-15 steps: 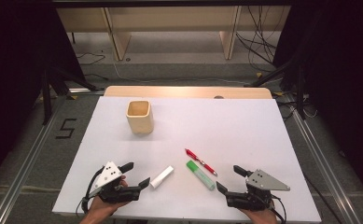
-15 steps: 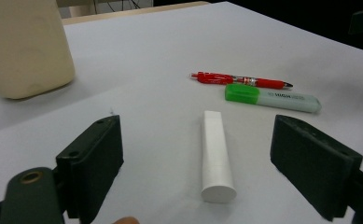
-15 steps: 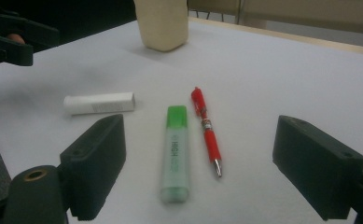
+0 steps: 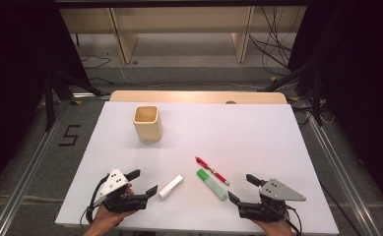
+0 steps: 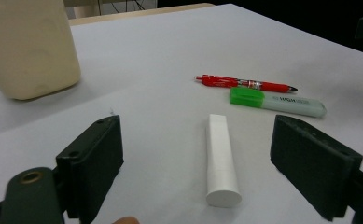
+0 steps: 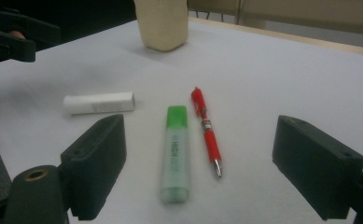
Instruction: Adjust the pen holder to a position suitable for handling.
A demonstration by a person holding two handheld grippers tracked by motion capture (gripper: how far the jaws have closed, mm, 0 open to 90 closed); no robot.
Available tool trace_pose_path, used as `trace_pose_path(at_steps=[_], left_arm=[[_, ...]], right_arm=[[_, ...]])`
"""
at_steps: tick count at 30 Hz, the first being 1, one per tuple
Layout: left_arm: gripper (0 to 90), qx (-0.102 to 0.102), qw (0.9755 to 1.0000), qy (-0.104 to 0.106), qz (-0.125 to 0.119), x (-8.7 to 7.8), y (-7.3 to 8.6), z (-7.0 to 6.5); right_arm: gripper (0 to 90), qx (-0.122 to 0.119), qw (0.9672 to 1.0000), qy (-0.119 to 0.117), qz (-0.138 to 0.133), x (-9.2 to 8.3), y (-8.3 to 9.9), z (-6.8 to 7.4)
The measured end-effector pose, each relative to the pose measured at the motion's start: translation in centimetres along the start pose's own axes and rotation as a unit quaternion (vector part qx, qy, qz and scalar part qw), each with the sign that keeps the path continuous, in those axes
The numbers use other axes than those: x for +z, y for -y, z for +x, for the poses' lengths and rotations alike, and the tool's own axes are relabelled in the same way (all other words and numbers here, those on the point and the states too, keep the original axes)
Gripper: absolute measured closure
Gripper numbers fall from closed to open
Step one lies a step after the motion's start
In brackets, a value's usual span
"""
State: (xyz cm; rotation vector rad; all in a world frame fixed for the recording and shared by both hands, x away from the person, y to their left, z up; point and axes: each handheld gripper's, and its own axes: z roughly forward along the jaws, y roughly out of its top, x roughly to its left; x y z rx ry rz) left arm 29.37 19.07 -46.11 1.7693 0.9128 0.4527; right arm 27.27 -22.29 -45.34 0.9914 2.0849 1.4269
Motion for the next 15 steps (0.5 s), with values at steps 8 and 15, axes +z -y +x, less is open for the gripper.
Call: trace_pose_path(at_steps=[8,15], left_arm=[[16.5,-0.01,0.9999,-0.005,0.005,0.4,-1.0,-0.1],[16.5,-0.016,0.9995,-0.026,0.01,1.0,-1.9,1.0]], right_arm=[[18.5,-0.004,1.0,0.002,-0.003,-0.1,-0.1,0.1],[18.6,-0.002,1.0,0.002,-0.003,0.0,-0.1,0.1]])
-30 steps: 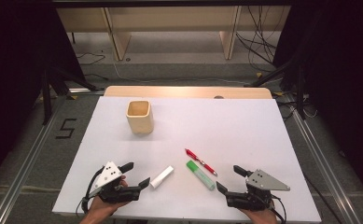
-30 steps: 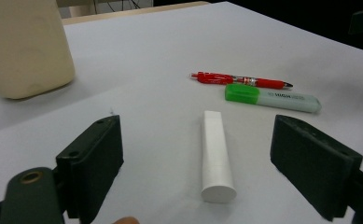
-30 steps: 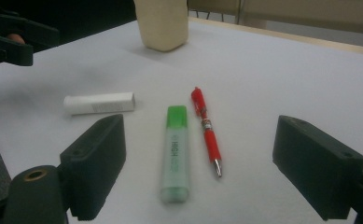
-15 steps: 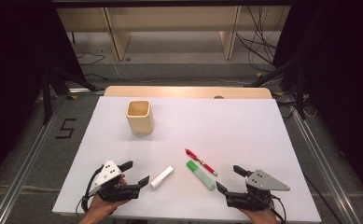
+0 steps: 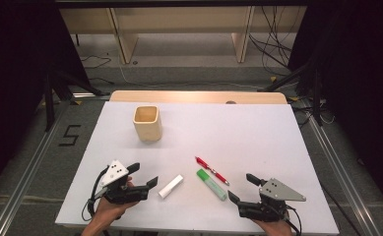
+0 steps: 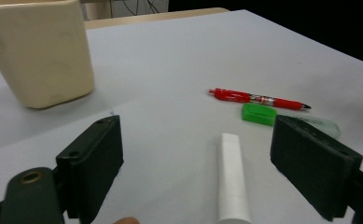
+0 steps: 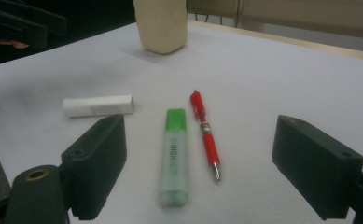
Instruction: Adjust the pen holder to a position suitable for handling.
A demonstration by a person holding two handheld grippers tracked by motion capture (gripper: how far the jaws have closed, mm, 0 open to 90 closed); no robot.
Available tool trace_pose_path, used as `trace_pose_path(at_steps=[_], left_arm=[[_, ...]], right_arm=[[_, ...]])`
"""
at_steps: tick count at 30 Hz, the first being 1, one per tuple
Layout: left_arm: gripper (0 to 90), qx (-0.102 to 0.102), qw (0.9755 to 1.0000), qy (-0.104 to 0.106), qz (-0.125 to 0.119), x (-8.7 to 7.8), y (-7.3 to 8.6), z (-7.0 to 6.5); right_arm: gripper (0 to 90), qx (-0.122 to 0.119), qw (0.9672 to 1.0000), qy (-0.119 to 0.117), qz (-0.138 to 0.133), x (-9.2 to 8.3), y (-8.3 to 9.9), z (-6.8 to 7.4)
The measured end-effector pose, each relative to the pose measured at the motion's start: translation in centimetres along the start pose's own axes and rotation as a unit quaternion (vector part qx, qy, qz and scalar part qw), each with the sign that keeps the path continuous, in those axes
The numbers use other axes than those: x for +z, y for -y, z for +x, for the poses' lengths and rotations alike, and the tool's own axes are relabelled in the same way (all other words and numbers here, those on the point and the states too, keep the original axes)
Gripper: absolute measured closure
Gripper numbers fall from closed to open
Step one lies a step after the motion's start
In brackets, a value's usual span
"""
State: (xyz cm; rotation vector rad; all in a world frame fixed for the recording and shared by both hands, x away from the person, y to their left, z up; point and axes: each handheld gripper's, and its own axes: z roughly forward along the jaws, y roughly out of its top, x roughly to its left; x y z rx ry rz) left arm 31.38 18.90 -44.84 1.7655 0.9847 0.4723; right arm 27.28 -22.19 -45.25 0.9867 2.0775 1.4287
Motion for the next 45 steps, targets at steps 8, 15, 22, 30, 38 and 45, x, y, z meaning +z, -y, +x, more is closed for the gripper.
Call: trace_pose_path(at_steps=[8,15,22,30,38,45], left_arm=[[16.6,-0.017,0.9996,-0.009,0.022,1.1,-1.4,2.1],[16.6,-0.029,0.9979,-0.046,0.033,2.3,-2.1,4.2],[16.6,-0.046,0.9956,-0.071,0.041,2.7,-2.8,6.2],[26.5,-0.056,0.9903,-0.113,0.059,3.6,-3.4,8.4],[57.3,-0.064,0.9817,-0.161,0.078,4.7,-4.1,11.4],[79.2,-0.067,0.9796,-0.169,0.085,5.9,-4.8,13.4]], right_arm=[[18.6,-0.004,1.0,-0.002,0.008,0.2,0.0,0.1],[18.6,-0.002,1.0,-0.001,0.007,0.2,0.0,0.0],[18.6,-0.002,1.0,-0.002,0.008,0.2,0.0,0.0],[18.7,-0.005,0.9999,-0.002,0.009,0.2,0.0,0.1],[18.9,-0.006,0.9999,-0.003,0.011,0.3,0.0,0.1],[19.1,-0.006,0.9999,-0.002,0.01,0.3,0.0,0.1]])
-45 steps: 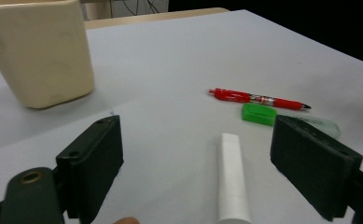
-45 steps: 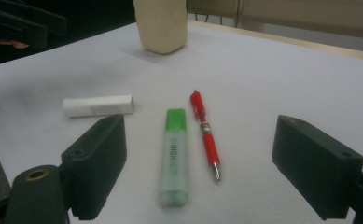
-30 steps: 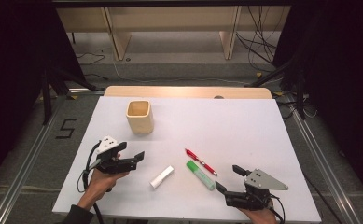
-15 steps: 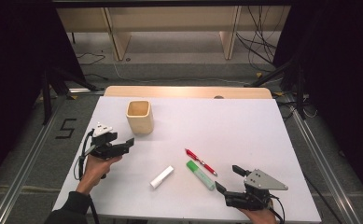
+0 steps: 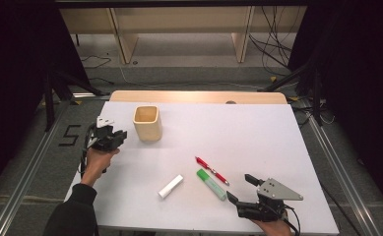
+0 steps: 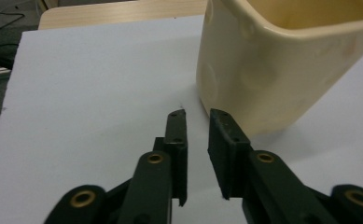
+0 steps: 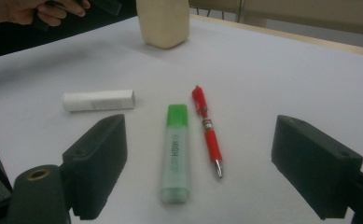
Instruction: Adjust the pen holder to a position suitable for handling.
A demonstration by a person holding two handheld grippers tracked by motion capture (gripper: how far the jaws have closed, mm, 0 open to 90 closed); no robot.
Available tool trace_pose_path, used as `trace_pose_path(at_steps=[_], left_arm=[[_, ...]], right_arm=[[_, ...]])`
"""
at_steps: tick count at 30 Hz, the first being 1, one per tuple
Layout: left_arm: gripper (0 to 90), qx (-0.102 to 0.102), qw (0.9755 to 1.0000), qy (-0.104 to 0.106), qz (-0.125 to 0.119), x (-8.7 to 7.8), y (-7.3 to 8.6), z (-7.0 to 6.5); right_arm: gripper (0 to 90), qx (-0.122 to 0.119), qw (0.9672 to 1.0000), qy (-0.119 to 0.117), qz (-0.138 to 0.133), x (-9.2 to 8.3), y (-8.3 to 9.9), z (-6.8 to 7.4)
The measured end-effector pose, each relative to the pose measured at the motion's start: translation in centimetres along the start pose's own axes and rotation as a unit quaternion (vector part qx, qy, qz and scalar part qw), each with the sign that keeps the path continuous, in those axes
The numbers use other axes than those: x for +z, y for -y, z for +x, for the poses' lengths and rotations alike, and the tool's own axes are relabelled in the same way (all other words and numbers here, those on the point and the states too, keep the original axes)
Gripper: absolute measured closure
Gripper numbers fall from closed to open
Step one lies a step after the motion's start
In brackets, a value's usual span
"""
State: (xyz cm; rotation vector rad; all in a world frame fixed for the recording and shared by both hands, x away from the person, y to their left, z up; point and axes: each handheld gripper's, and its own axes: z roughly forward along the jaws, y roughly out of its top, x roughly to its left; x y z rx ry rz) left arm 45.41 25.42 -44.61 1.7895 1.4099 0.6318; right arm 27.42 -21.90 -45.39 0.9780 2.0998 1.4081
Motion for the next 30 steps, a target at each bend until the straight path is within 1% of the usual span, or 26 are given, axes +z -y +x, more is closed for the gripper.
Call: trace_pose_path(at_steps=[1,3,4,5,8,11,13,15,17,20,27,30], left_arm=[[79.2,-0.001,1.0,0.001,0.001,0.3,-0.2,0.1],[84.7,0.005,1.0,0.0,0.003,0.8,-0.5,0.1],[87.2,0.006,1.0,-0.002,0.003,1.4,-0.8,0.2],[88.9,0.006,1.0,-0.002,0.003,1.4,-0.8,0.2],[89.2,0.001,1.0,0.004,0.007,2.4,-1.2,0.7],[89.2,0.002,0.9999,0.004,0.014,3.3,-1.4,0.9],[89.2,-0.001,0.9999,0.009,0.015,3.8,-1.5,1.0],[89.2,-0.003,0.9998,0.01,0.018,4.2,-1.5,1.1],[89.2,-0.011,0.9996,0.014,0.022,4.7,-1.4,1.2],[89.2,-0.012,0.9995,0.018,0.024,5.2,-1.3,1.2],[89.2,-0.007,0.9992,0.028,0.027,5.8,-1.4,0.8],[89.2,0.001,0.9989,0.034,0.031,5.9,-1.6,0.5]], right_arm=[[19.1,0.0,1.0,0.0,0.0,0.0,0.0,0.0],[19.0,0.0,1.0,-0.001,0.0,0.0,0.0,0.0],[19.0,0.0,1.0,0.0,0.0,0.0,0.0,0.0],[19.1,0.001,1.0,0.0,0.0,0.0,0.0,0.0],[19.0,0.0,1.0,-0.001,0.001,0.0,0.0,0.0],[19.0,0.001,1.0,-0.002,0.0,0.0,0.0,0.0],[19.0,0.001,1.0,-0.002,0.002,0.0,0.0,0.0],[19.0,0.001,1.0,-0.003,0.002,0.0,0.0,0.0],[19.0,0.0,1.0,-0.003,0.002,0.1,0.0,0.1],[19.0,-0.001,1.0,-0.003,0.003,0.1,0.0,0.1],[19.1,-0.003,1.0,-0.003,0.004,0.1,0.0,0.1],[19.1,-0.004,1.0,-0.004,0.004,0.2,0.0,0.1]])
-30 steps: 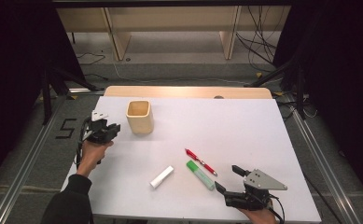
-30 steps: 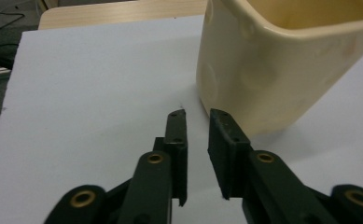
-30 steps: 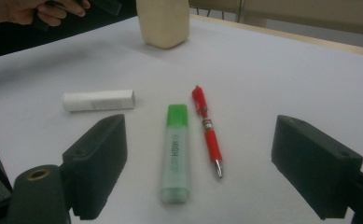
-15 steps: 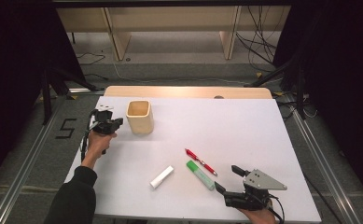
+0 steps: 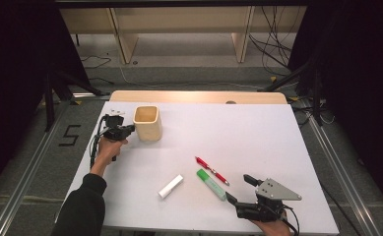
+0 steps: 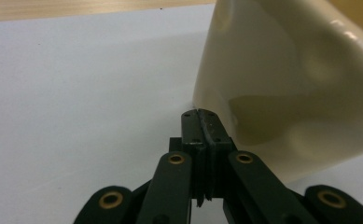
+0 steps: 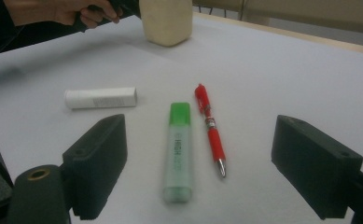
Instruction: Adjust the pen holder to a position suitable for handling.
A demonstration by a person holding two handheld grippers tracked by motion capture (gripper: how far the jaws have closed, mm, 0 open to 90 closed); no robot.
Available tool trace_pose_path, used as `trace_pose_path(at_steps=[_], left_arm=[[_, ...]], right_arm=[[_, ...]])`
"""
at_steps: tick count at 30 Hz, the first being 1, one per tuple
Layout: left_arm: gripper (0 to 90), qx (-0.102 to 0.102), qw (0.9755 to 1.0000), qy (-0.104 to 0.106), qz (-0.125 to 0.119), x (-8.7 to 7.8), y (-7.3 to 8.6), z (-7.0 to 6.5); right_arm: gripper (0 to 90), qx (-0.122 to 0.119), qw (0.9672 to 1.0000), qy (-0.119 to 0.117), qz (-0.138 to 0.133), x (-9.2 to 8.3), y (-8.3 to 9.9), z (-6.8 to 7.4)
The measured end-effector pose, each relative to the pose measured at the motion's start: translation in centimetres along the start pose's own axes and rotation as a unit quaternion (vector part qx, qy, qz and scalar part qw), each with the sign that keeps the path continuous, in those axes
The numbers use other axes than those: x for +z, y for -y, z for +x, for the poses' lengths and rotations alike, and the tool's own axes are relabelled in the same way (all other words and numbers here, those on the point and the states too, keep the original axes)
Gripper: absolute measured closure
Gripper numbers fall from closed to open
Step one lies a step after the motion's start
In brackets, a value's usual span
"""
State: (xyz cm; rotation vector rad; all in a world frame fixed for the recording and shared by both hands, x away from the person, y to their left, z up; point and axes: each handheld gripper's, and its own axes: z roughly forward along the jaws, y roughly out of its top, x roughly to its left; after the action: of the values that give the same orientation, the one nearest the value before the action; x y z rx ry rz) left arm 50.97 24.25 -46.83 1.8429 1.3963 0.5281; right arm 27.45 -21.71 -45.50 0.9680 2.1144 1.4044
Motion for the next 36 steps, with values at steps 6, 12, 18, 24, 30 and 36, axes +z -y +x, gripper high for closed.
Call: trace_pose_path(at_steps=[6,12,18,24,30,36], left_arm=[[89.3,0.006,1.0,0.006,0.005,0.3,-0.3,-0.1],[89.4,0.005,0.9999,0.005,0.008,0.8,-0.4,0.0],[89.5,0.006,0.9999,0.007,0.01,1.2,-0.3,-0.4],[89.5,0.012,0.9998,0.012,0.007,1.6,-0.4,-1.4],[89.5,0.019,0.9995,0.025,0.009,2.2,-0.6,-3.1],[89.5,0.036,0.9985,0.037,0.017,2.7,-0.9,-5.2]], right_arm=[[19.3,0.0,1.0,0.0,0.0,0.0,0.0,0.0],[19.4,0.002,1.0,0.0,0.002,0.1,0.0,0.0],[19.4,0.001,1.0,-0.002,0.003,0.1,0.0,0.1],[19.4,0.001,1.0,-0.001,0.004,0.1,0.0,0.1],[19.5,0.001,1.0,-0.001,0.004,0.1,0.0,0.1],[19.5,0.0,1.0,-0.001,0.005,0.2,0.0,0.2]])
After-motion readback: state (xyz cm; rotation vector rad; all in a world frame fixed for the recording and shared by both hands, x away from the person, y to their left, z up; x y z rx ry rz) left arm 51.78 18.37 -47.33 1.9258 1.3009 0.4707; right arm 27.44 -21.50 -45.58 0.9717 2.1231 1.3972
